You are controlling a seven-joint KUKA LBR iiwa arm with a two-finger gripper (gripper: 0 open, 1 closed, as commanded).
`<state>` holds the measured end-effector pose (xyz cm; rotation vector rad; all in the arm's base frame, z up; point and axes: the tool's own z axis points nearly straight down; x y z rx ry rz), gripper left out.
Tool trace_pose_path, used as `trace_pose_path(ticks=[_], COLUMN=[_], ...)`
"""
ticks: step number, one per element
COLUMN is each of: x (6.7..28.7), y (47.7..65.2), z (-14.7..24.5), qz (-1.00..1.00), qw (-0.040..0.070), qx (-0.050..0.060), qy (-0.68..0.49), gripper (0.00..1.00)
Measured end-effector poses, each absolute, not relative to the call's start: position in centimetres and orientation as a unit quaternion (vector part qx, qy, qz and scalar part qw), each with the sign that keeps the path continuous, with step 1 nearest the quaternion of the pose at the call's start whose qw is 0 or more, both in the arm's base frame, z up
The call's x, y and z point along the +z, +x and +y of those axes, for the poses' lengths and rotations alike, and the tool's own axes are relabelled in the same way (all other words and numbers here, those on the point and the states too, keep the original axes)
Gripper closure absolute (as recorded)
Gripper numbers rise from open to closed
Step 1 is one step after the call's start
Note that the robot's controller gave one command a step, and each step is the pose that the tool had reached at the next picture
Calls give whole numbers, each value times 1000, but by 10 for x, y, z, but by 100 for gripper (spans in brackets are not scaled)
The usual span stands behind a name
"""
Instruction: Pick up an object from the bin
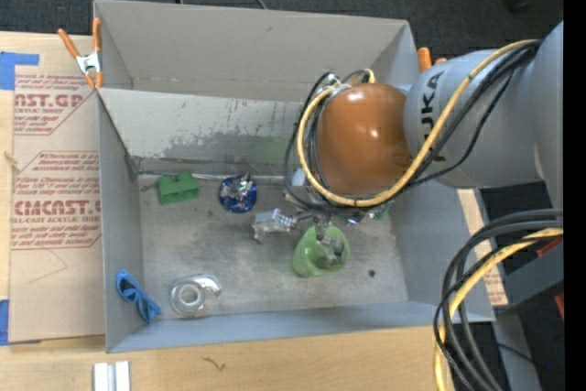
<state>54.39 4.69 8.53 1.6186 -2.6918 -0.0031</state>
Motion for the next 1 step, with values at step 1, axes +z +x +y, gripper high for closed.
trace_pose_path(ticks=[1], x=[75], y=[541], z=[50], qz=[-721], qw=[-1], qx=[-1], qy=[693], gripper=[0])
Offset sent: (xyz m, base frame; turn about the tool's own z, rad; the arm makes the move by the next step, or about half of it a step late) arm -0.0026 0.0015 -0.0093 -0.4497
